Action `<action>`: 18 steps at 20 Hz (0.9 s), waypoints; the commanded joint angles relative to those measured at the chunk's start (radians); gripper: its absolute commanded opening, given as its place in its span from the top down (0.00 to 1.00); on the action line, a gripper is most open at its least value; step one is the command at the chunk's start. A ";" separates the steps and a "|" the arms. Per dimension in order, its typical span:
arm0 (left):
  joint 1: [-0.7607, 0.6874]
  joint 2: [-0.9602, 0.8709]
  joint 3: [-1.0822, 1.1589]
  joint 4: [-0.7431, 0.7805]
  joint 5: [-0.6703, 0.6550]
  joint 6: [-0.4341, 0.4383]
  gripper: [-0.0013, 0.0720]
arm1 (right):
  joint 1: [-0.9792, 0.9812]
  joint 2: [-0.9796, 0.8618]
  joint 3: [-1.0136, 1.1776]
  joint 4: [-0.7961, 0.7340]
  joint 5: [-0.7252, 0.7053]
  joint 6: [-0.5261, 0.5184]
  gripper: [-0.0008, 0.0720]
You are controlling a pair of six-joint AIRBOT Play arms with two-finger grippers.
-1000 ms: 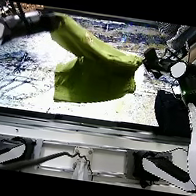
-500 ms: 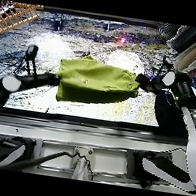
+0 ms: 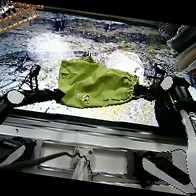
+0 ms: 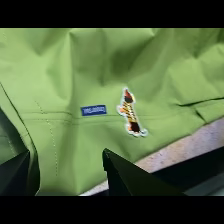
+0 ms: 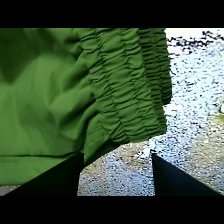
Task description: Fold the clothes and pants, and hang the long-sleeved shirts on hangers.
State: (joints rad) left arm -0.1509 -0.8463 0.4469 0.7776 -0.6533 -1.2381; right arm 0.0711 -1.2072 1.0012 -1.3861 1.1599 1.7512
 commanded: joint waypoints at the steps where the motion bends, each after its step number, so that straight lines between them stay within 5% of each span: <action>1: 0.014 0.053 -0.001 -0.029 -0.017 -0.004 0.30 | -0.017 0.085 0.000 0.013 -0.035 -0.028 0.30; 5: 0.024 0.161 0.063 -0.089 0.047 -0.004 0.30 | -0.176 0.091 0.000 0.086 -0.209 -0.006 0.30; 8: 0.022 0.161 0.146 -0.151 0.043 -0.003 0.29 | -0.332 -0.049 0.000 0.385 -0.153 -0.310 0.09; 11: 0.022 0.139 0.225 -0.151 0.043 -0.003 0.27 | -0.435 -0.196 0.000 0.718 -0.106 -0.580 0.04; 18: -0.007 0.050 0.262 -0.152 0.029 -0.003 0.27 | -0.465 -0.459 0.129 0.809 0.018 -0.700 0.04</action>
State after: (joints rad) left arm -0.1394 -0.7658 0.6971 0.6292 -0.6178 -1.2419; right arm -0.3809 -1.5654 1.0687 -0.6395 1.1191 1.1217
